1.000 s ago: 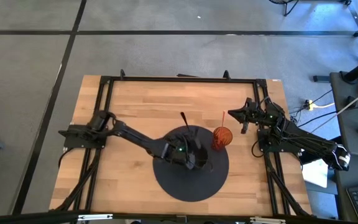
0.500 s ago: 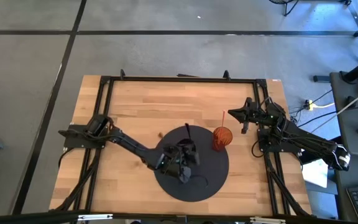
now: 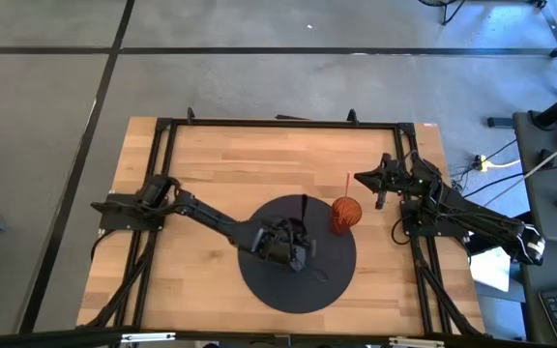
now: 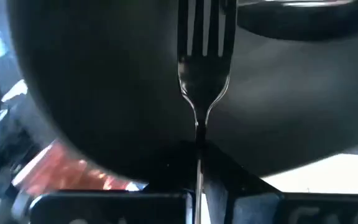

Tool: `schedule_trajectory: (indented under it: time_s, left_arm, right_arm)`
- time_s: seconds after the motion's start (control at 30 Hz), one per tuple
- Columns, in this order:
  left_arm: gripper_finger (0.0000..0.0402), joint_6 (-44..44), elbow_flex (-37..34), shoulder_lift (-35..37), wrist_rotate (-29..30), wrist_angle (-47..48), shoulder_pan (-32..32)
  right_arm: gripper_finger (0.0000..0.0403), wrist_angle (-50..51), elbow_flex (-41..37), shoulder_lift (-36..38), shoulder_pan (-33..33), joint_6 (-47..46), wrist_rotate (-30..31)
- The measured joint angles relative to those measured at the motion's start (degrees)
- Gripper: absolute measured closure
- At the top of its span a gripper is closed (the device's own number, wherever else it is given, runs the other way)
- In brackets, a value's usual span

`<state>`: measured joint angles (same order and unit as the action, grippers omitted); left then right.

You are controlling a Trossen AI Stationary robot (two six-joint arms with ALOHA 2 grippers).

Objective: Pick & Place Utensil
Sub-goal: Put the black fork into the black bowl, then return to Home Position

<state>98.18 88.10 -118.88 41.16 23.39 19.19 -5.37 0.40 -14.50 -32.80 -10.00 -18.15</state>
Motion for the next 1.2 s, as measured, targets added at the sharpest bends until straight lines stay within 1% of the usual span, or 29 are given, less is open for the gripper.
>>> schedule_trajectory:
  time_s: [0.13,0.33,0.57,0.8,1.07,1.2]
  left_arm:
    - [0.0398,2.5,3.1,-2.9,-1.5,3.8,-1.0]
    - [0.0398,5.5,6.5,-6.7,-3.4,5.2,-1.5]
    - [0.0393,8.0,8.2,-7.6,-5.5,5.5,-1.7]
    - [0.0367,8.4,10.3,-7.9,-7.4,8.1,-1.7]
    - [0.0323,9.1,14.3,-7.9,-8.3,10.6,-1.7]
    - [0.0311,9.1,15.7,-7.9,-8.1,11.3,-1.7]
  right_arm:
    - [0.0379,0.3,0.0,0.0,0.0,0.2,0.0]
    - [0.0379,0.4,0.0,0.0,0.0,0.6,0.0]
    - [0.0379,0.5,0.0,0.0,0.0,1.3,0.1]
    - [0.0379,0.4,0.0,0.0,0.0,1.4,0.1]
    - [0.0379,0.3,0.0,0.0,0.0,1.4,0.1]
    - [0.0379,0.3,0.0,0.0,0.0,1.4,0.1]
